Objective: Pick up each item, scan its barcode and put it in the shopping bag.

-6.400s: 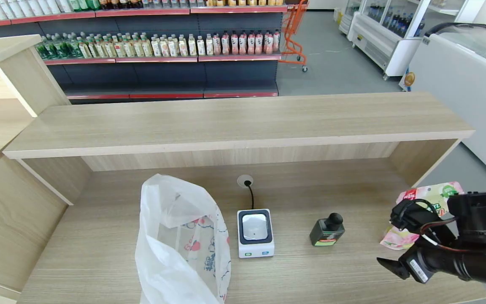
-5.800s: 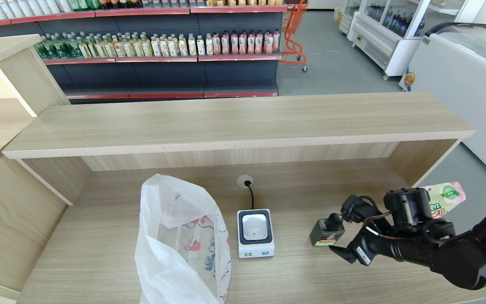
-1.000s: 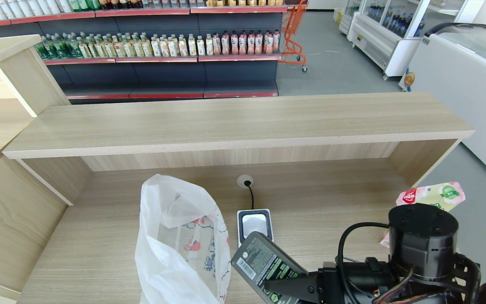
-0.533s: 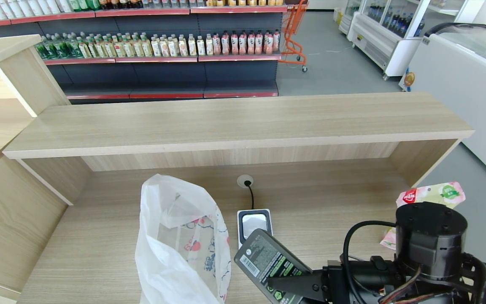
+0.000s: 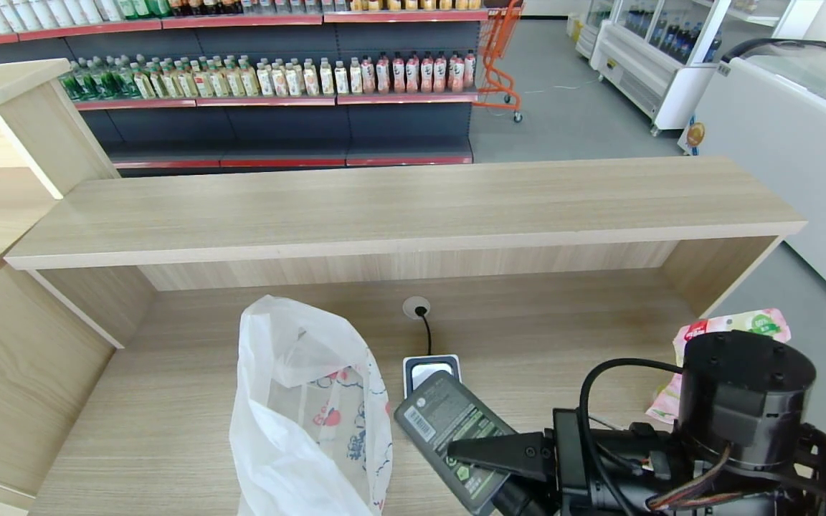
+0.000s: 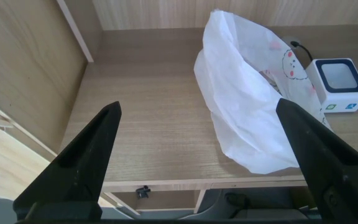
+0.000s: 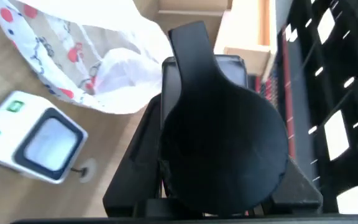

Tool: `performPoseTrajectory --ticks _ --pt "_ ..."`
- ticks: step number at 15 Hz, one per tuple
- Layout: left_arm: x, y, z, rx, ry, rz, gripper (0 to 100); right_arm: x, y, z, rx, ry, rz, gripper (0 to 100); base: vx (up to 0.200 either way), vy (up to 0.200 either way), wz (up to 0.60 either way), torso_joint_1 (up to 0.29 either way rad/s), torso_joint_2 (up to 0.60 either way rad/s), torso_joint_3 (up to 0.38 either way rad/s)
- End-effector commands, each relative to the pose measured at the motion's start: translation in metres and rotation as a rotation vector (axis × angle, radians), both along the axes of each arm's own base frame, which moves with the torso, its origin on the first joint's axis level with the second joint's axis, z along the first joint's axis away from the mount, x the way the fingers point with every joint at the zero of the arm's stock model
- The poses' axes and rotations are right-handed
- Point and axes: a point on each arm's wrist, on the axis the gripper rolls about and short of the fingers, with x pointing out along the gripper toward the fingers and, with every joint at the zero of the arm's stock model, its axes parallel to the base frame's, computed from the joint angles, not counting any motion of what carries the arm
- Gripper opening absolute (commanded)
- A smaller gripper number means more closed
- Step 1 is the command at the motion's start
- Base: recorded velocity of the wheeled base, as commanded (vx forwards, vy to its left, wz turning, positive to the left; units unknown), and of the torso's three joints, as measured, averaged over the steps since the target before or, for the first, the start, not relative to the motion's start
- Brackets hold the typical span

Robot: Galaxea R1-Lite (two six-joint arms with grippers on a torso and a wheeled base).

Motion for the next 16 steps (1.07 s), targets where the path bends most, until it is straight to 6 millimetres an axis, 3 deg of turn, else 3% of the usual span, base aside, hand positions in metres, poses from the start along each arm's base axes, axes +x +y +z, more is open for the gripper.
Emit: performPoseTrajectory --ticks 1,2,3,5,8,11,13,16 --pt "0.000 0.000 0.000 -0.002 0.000 0.001 100 -0.006 -0.013 0.017 0.149 0.225 -0.261 0 0.000 0.000 0.00 0.000 0.00 0.000" --pt "0.000 0.000 0.000 0.000 0.000 0.001 100 -0.016 -0.024 0.035 0.287 0.305 -0.383 0 0.000 0.000 0.00 0.000 0.00 0.000" --pt "0.000 0.000 0.000 0.000 0.000 0.000 100 -0.022 -0.039 0.039 0.412 0.454 -0.492 0 0.000 0.000 0.00 0.000 0.00 0.000" --pt "0.000 0.000 0.000 0.000 0.000 0.001 100 -0.027 -0.055 0.050 0.729 0.865 -0.563 0 0.000 0.000 0.00 0.000 0.00 0.000" --pt "0.000 0.000 0.000 0.000 0.000 0.000 100 -0.003 -0.089 0.046 1.143 1.293 -0.700 0 0.000 0.000 0.00 0.000 0.00 0.000" --pt "0.000 0.000 0.000 0.000 0.000 0.000 100 0.014 -0.090 0.023 1.361 1.732 -0.821 0 0.000 0.000 0.00 0.000 0.00 0.000" --pt "0.000 0.000 0.000 0.000 0.000 0.001 100 0.024 -0.077 0.010 1.451 2.030 -0.883 0 0.000 0.000 0.00 0.000 0.00 0.000" --pt "0.000 0.000 0.000 0.000 0.000 0.001 100 0.038 -0.050 -0.013 1.435 2.247 -1.005 0 0.000 0.000 0.00 0.000 0.00 0.000"
